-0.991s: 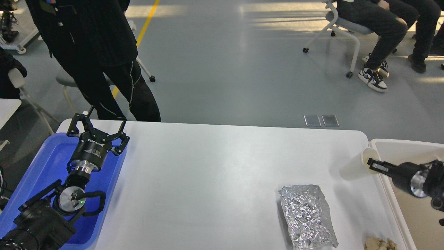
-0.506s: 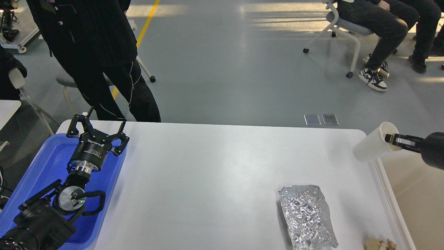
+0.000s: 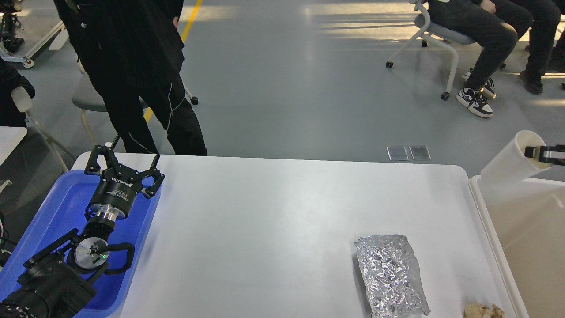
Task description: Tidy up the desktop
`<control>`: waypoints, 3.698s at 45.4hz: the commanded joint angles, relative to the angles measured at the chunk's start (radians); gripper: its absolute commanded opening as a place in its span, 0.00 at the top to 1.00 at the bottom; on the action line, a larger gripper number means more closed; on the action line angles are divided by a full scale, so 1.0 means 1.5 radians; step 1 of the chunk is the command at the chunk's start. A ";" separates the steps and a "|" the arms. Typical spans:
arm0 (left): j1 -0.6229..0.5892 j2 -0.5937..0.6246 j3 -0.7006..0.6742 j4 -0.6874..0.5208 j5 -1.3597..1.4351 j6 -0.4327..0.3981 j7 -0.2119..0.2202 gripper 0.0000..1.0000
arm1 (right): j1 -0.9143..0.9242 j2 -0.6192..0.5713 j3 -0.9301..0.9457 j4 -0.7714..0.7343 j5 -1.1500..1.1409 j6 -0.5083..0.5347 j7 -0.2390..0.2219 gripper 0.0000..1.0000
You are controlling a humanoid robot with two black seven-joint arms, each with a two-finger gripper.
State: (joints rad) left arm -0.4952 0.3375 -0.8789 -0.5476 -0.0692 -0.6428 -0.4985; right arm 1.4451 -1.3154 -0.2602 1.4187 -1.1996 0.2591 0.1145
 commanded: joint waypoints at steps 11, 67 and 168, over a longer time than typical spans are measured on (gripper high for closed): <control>0.000 0.000 0.000 0.000 0.000 0.001 0.000 0.00 | 0.112 -0.032 0.000 0.028 -0.030 0.093 -0.005 1.00; 0.001 0.000 -0.001 0.000 0.000 0.001 0.000 0.00 | -0.245 -0.013 -0.009 -0.116 0.353 -0.273 0.050 1.00; 0.001 0.000 0.000 0.000 0.000 0.001 0.000 0.00 | -0.629 0.554 0.193 -0.864 0.756 -0.327 0.057 0.01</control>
State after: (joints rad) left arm -0.4939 0.3375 -0.8803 -0.5476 -0.0689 -0.6412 -0.4985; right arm 0.5001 -0.4992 -0.0106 0.1349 -0.0682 -0.2233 0.1982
